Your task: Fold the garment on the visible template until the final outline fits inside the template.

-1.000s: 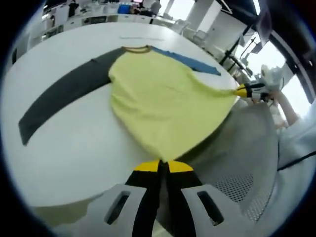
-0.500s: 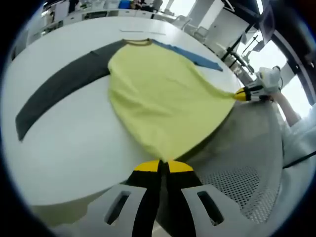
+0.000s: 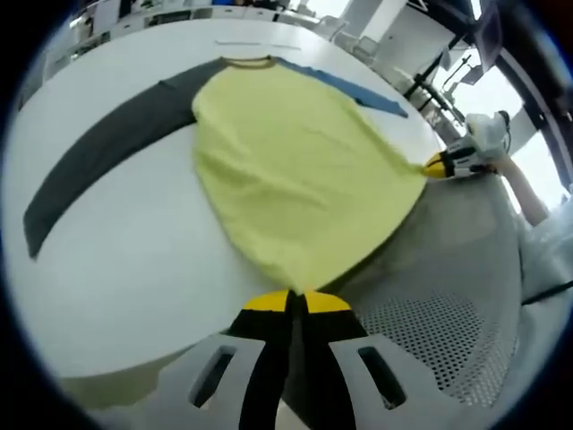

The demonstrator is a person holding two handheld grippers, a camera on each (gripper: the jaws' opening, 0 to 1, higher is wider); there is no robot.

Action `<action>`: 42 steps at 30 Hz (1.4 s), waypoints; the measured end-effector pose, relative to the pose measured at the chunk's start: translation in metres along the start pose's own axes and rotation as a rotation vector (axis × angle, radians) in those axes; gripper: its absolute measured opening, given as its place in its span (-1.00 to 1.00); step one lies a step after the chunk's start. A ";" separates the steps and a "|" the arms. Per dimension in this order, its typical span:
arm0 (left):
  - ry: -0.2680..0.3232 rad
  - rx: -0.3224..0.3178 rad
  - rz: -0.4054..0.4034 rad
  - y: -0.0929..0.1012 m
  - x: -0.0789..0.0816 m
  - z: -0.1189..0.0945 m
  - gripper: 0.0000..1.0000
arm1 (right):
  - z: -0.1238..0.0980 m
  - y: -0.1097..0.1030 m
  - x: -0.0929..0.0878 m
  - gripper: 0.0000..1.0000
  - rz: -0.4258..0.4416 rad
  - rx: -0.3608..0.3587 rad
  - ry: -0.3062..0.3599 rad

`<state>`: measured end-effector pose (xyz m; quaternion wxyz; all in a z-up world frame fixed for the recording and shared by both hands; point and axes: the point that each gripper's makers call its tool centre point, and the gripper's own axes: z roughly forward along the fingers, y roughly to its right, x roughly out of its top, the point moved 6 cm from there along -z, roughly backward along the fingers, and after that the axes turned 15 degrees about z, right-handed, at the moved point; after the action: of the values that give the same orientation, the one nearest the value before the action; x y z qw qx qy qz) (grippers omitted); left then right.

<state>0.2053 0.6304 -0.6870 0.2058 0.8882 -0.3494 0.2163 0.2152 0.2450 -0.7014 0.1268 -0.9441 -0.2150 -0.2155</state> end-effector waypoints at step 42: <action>-0.057 0.012 0.023 -0.006 -0.005 -0.005 -0.86 | -0.007 -0.002 0.006 -0.81 -0.029 -0.010 0.016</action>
<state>0.2054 0.6397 -0.6864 0.1877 0.8911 -0.3641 0.1952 0.2164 0.2467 -0.6925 0.1207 -0.9397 -0.2265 -0.2261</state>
